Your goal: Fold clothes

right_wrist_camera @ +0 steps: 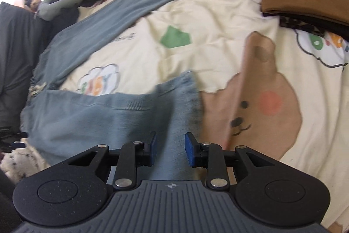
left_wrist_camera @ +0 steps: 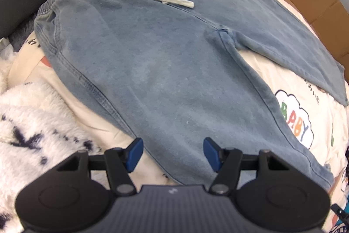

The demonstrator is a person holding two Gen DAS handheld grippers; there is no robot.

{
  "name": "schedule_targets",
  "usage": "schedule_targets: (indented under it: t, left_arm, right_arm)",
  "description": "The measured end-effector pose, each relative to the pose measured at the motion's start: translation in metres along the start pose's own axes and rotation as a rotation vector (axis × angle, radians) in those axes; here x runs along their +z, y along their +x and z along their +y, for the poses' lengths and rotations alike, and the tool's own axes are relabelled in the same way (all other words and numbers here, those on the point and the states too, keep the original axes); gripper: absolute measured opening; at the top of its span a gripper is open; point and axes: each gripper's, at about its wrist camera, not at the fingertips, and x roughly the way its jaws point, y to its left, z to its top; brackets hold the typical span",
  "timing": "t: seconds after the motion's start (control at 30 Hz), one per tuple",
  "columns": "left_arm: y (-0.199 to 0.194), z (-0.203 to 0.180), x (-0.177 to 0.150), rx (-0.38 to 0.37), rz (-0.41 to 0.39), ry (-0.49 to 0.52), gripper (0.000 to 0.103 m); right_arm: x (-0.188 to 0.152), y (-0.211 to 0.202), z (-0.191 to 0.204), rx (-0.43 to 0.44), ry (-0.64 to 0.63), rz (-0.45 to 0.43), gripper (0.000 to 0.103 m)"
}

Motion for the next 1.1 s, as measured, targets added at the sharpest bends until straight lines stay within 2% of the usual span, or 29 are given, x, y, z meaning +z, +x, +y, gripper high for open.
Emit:
schedule_targets:
  t: [0.13, 0.17, 0.2, 0.53, 0.6, 0.8, 0.83, 0.87, 0.9, 0.93, 1.0, 1.1]
  left_arm:
    - [0.001, -0.006, 0.001, 0.004, 0.004, 0.013, 0.064]
    - [0.002, -0.006, 0.000, 0.007, 0.005, 0.014, 0.064]
    - [0.003, -0.006, 0.001, 0.010, 0.006, 0.013, 0.064]
    - [0.006, -0.010, 0.014, 0.016, -0.015, 0.020, 0.064]
    - [0.006, -0.013, 0.021, 0.015, -0.026, 0.028, 0.064]
    - [0.012, -0.027, 0.049, 0.000, -0.059, 0.061, 0.064]
    - [0.014, -0.031, 0.054, -0.003, -0.065, 0.068, 0.064]
    - [0.015, -0.034, 0.058, -0.006, -0.070, 0.074, 0.064]
    - [0.017, -0.037, 0.063, -0.009, -0.076, 0.080, 0.064]
    - [0.018, -0.041, 0.067, -0.013, -0.081, 0.086, 0.064]
    - [0.022, -0.048, 0.077, -0.016, -0.090, 0.100, 0.064]
    - [0.030, -0.060, 0.090, -0.020, -0.096, 0.128, 0.064]
  right_arm:
    - [0.012, 0.016, -0.011, -0.023, -0.011, -0.015, 0.032]
    - [0.016, 0.021, -0.013, -0.025, -0.012, -0.017, 0.042]
    - [0.020, 0.027, -0.014, -0.024, -0.015, -0.018, 0.043]
    - [0.061, 0.091, -0.003, -0.038, -0.154, 0.042, 0.044]
    - [0.066, 0.100, 0.000, -0.028, -0.170, 0.058, 0.050]
    - [0.071, 0.113, 0.004, -0.021, -0.207, 0.089, 0.052]
    - [0.071, 0.113, 0.004, -0.019, -0.214, 0.092, 0.052]
    - [0.072, 0.113, 0.004, -0.017, -0.221, 0.094, 0.043]
    - [0.072, 0.111, 0.004, -0.018, -0.227, 0.096, 0.029]
    - [0.072, 0.109, 0.004, -0.019, -0.232, 0.098, 0.024]
    - [0.071, 0.102, 0.003, -0.028, -0.235, 0.091, 0.019]
    - [0.070, 0.087, 0.002, -0.050, -0.228, 0.066, 0.018]
